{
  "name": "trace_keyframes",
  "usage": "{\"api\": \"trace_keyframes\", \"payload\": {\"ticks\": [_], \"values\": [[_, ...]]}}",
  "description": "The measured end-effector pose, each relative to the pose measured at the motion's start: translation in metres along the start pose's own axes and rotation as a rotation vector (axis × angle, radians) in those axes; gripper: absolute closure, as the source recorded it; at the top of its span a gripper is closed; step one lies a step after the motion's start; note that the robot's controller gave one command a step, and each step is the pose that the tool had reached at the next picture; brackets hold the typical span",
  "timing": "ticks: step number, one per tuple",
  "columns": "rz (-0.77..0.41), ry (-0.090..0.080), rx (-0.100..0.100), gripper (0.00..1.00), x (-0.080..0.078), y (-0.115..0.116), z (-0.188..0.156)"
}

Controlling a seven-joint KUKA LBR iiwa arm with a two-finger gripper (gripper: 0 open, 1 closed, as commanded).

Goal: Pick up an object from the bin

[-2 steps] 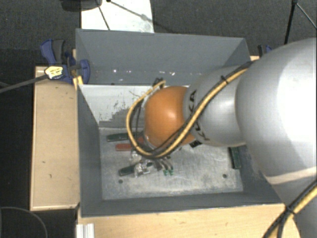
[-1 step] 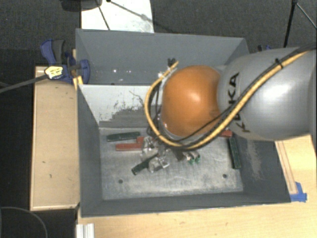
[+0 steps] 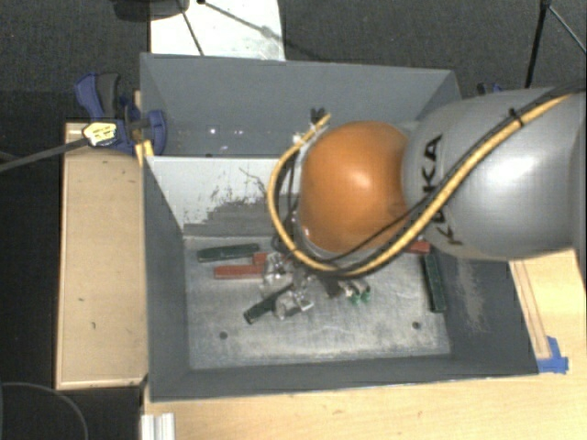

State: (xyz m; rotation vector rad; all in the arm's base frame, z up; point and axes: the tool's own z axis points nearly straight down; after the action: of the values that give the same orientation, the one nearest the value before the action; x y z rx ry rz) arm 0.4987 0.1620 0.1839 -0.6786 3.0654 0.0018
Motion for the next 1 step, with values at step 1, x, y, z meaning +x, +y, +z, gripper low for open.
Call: {"api": "trace_keyframes", "payload": {"ticks": [1], "values": [[-0.172,-0.009,0.003,1.0,-0.0177,-0.0093,0.0292]]}}
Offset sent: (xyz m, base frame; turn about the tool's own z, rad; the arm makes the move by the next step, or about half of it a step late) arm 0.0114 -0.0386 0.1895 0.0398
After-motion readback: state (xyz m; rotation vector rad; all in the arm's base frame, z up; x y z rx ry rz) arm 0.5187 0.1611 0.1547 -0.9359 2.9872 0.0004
